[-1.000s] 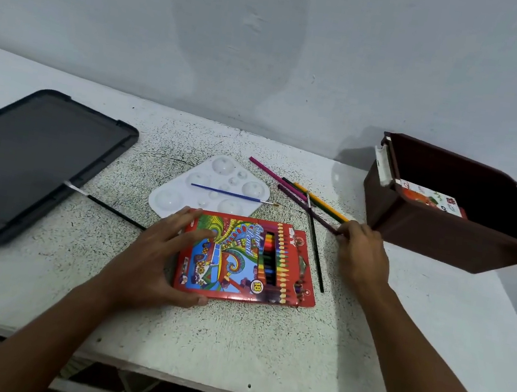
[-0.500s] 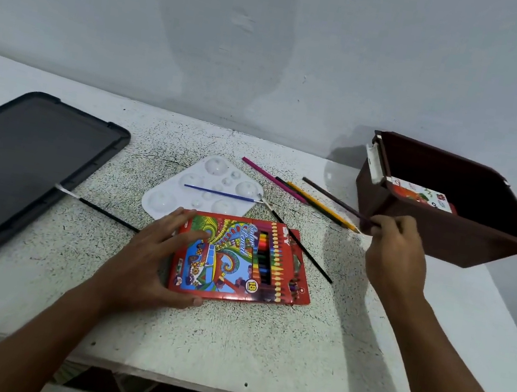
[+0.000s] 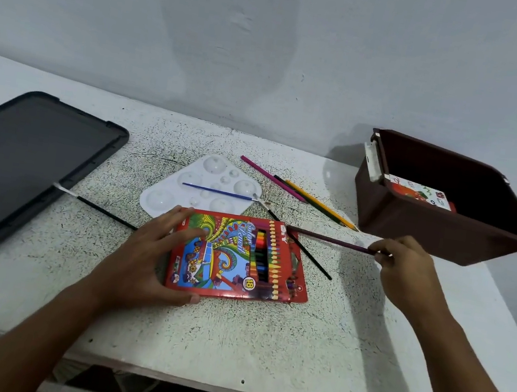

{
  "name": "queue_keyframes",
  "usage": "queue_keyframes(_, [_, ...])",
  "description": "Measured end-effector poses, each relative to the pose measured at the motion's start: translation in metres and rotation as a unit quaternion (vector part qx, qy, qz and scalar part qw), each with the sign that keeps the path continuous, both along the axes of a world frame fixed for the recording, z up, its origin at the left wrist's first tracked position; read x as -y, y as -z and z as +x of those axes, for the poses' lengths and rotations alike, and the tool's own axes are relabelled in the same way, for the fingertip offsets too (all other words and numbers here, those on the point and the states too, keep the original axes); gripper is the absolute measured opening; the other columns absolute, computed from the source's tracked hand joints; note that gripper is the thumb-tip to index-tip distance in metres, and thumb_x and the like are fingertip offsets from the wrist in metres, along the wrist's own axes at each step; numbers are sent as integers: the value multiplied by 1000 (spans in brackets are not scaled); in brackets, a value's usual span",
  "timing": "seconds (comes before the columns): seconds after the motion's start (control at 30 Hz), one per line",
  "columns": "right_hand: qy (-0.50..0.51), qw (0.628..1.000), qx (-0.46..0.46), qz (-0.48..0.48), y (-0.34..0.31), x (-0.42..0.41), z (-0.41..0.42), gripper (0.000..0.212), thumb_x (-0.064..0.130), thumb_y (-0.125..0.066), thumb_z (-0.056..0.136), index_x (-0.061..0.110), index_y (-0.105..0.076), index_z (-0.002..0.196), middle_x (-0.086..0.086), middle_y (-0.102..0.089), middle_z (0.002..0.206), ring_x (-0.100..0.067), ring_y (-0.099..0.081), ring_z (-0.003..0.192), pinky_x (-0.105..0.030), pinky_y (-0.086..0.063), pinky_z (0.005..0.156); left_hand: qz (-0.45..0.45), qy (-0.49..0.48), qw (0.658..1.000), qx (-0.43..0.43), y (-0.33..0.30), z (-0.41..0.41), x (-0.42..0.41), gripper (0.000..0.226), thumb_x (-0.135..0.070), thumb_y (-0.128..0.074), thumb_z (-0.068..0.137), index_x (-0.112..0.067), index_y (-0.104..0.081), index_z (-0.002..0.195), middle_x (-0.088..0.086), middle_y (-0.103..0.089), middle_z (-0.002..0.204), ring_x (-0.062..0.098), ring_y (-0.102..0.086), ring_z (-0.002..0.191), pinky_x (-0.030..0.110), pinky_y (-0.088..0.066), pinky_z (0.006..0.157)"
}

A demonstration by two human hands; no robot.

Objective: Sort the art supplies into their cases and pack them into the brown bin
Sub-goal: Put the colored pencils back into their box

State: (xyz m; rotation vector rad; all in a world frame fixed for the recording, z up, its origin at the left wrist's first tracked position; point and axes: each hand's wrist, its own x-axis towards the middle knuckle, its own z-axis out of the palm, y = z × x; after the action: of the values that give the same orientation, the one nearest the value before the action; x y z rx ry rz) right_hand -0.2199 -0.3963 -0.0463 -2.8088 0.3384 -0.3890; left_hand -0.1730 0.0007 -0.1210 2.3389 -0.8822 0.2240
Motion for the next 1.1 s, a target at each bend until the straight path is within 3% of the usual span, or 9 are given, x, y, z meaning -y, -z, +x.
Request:
queue_keyframes(0.43, [5, 999, 49, 18, -14, 0, -5, 19, -5, -61, 87, 7, -75, 93, -4, -53, 91, -18, -50, 80, -25, -35, 72, -7, 3, 1000, -2, 0, 1, 0, 93, -74, -72, 57, -37, -43, 137, -1, -28, 153, 17, -24, 143, 47, -33, 109])
queue_keyframes(0.7, [-23, 999, 25, 10, 2, -12, 6, 20, -2, -60, 89, 6, -74, 100, -2, -51, 93, -19, -49, 82, -26, -35, 70, -11, -3, 1000, -6, -1, 0, 0, 93, -75, -70, 57, -41, -39, 137, -1, -27, 154, 17, -23, 143, 47, -31, 110])
queue_keyframes(0.9, [-43, 999, -8, 27, 6, 1, 22, 20, -2, -61, 88, 9, -75, 99, -3, -54, 95, -19, -51, 84, -24, -34, 72, -21, -4, 1000, -3, 0, 1, 0, 93, -73, -71, 57, -29, -48, 136, 2, -30, 153, 19, -26, 142, 46, -33, 110])
queue_keyframes(1.1, [-80, 995, -40, 35, 15, -1, 27, 20, 2, -65, 87, 14, -75, 100, -3, -58, 91, -17, -52, 82, -26, -35, 70, -31, -2, 999, -13, -1, 1, -1, 94, -71, -74, 54, -38, -42, 136, 0, -29, 153, 18, -25, 143, 44, -31, 110])
